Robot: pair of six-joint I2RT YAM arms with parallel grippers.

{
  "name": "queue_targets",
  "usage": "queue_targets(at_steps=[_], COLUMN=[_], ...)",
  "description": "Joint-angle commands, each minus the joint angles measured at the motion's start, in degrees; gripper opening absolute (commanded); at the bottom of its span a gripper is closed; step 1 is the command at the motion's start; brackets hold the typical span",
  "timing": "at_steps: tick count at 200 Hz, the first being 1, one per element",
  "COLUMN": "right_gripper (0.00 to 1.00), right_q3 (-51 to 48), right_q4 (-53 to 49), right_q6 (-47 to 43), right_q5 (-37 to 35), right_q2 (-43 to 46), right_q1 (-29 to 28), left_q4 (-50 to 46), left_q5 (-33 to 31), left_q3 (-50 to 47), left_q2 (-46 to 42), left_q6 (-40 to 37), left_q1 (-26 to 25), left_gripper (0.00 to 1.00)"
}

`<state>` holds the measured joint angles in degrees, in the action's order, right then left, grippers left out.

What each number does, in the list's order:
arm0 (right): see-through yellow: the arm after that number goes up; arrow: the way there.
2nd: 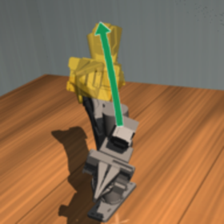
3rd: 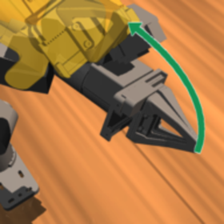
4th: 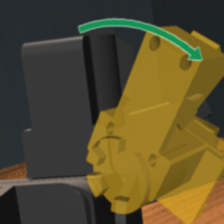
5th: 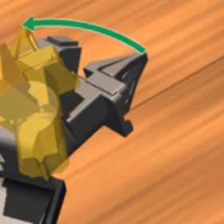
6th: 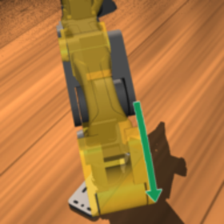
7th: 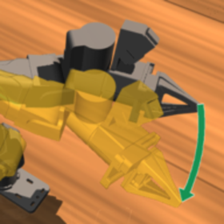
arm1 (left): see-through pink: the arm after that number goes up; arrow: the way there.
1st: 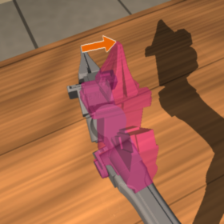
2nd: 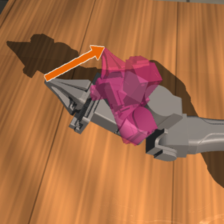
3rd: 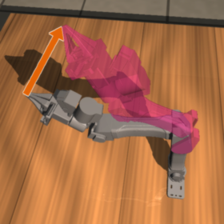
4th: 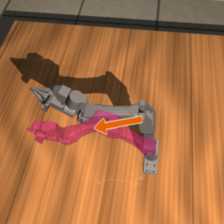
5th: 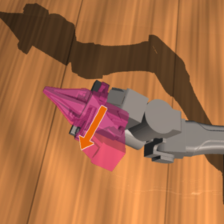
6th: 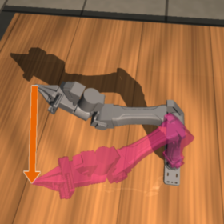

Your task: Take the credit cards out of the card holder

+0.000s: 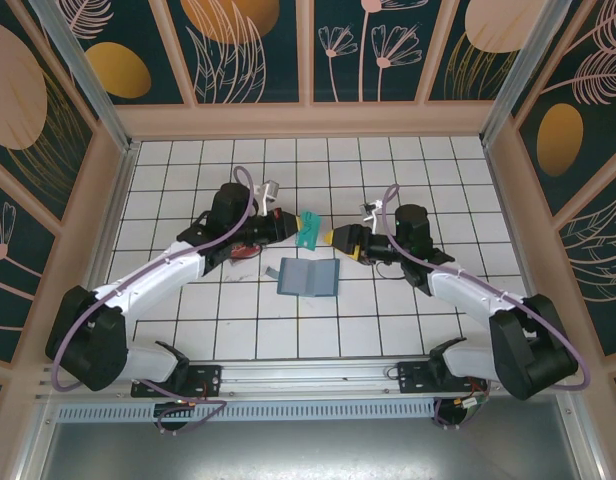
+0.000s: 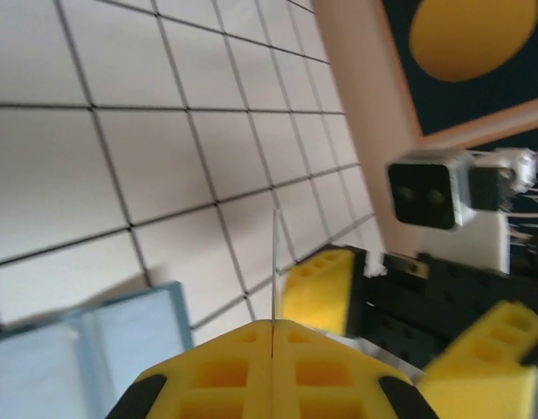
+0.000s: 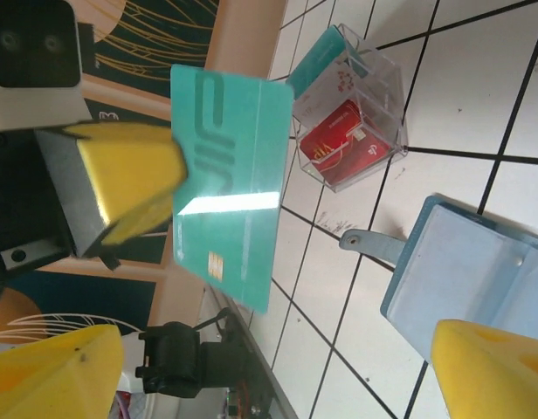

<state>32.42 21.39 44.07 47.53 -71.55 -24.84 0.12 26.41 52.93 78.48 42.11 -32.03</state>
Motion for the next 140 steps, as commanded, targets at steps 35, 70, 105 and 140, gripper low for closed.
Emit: queue_targets(at_steps=[35,70,105,140], right_gripper=[0.99,0.99,0.99,0.99], right_q3=[1.3,0.9,-0.2,-1.5], right_q4=[-5.7,-5.4,-4.8,-4.3], right_q6=[-6.1,-6.9,-7.3,-7.7], right_q5=[-3.5,-4.1,-4.6,-4.7], right_q2=[4.2,4.9,6.0,7.2], right_q1=[0.2,0.2,0.2,0.2], left_q4=[-13.8,-19.0,-19.9,-19.2], left_q5=[-25.9,-33.2,-40.0,-40.7], left_q3=[2.5,5.9,6.2,5.6], left_q2=[-3.5,-2.9,-0.4,2.2], left_q6=[-31.2,-48.2,-61.5,-71.5], left_q1=[0.0,0.1,0.4,3.2], left_gripper=[0.00,0.00,0.00,0.00])
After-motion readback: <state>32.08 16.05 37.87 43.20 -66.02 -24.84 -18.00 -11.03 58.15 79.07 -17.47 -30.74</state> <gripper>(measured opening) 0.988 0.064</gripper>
